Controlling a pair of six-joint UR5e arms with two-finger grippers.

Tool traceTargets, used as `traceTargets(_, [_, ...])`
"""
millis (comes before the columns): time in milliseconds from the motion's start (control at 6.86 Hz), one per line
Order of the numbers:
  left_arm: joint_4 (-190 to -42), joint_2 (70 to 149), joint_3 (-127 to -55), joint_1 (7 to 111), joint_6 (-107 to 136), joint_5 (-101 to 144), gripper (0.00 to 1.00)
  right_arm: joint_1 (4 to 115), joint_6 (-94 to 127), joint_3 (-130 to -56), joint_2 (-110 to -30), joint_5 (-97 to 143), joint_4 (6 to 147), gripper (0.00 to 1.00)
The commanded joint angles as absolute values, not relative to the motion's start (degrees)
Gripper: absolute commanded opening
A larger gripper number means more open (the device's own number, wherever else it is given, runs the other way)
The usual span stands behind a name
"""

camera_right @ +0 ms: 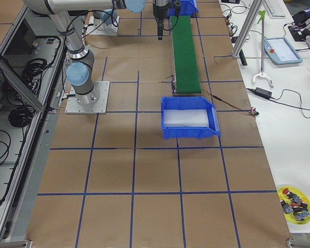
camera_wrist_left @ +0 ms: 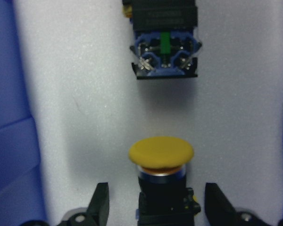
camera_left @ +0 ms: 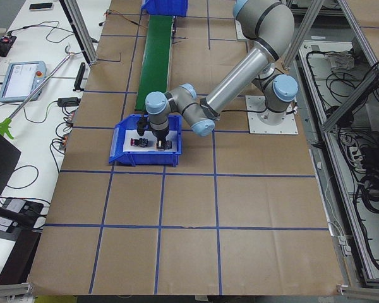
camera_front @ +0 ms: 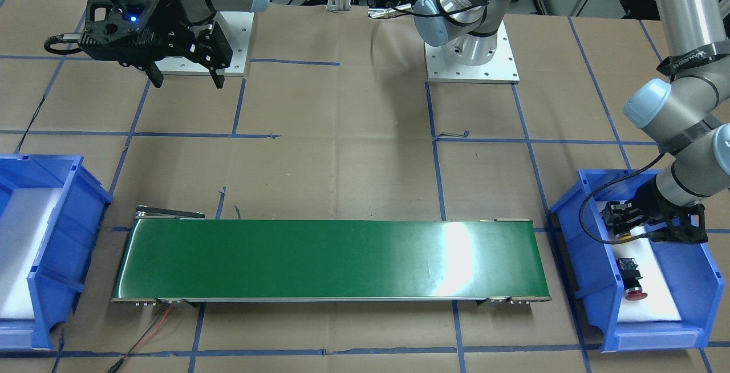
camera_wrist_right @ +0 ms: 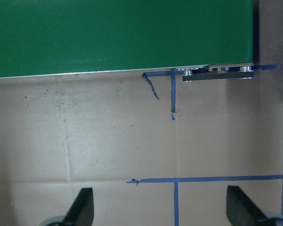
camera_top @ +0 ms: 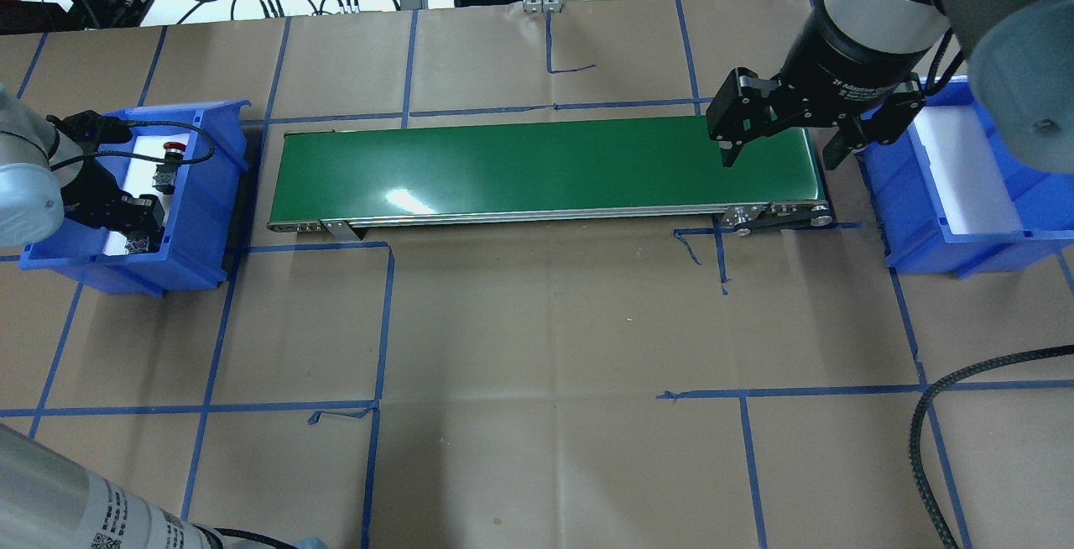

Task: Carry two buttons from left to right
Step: 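Grasp the yellow-capped button with the left gripper and lift it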

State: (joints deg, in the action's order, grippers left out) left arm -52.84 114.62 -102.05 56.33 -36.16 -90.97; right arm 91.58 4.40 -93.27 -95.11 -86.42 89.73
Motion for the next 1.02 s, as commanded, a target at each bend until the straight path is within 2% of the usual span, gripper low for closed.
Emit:
traceTargets(0, [-55.2, 113.0, -101.1, 56.3, -36.0, -90.8, 0.06, 91.6, 4.4, -93.3, -95.1, -86.5, 89.7, 1.0])
traceTargets(146, [-59.3, 110.7, -99.6, 56.3, -36.0, -90.8, 0.06, 91.6, 4.4, -93.3, -95.0, -86.4, 89.7, 1.0])
traceTargets(438, [-75.1, 105.1, -91.5, 56.4, -36.1, -91.0, 0.06, 91.6, 4.3, -93.3, -95.0, -86.5, 89.8, 1.0])
traceTargets(729, [-84.5, 105.3, -82.8, 56.9, -36.1, -91.2, 0.06, 91.6, 4.3, -93.1, -95.0, -86.5, 89.7, 1.0])
traceTargets(875, [-84.9, 106.0, -81.1, 58.9, -36.1, -91.2, 0.06, 91.6, 4.3, -93.3, -95.0, -86.5, 89.8, 1.0])
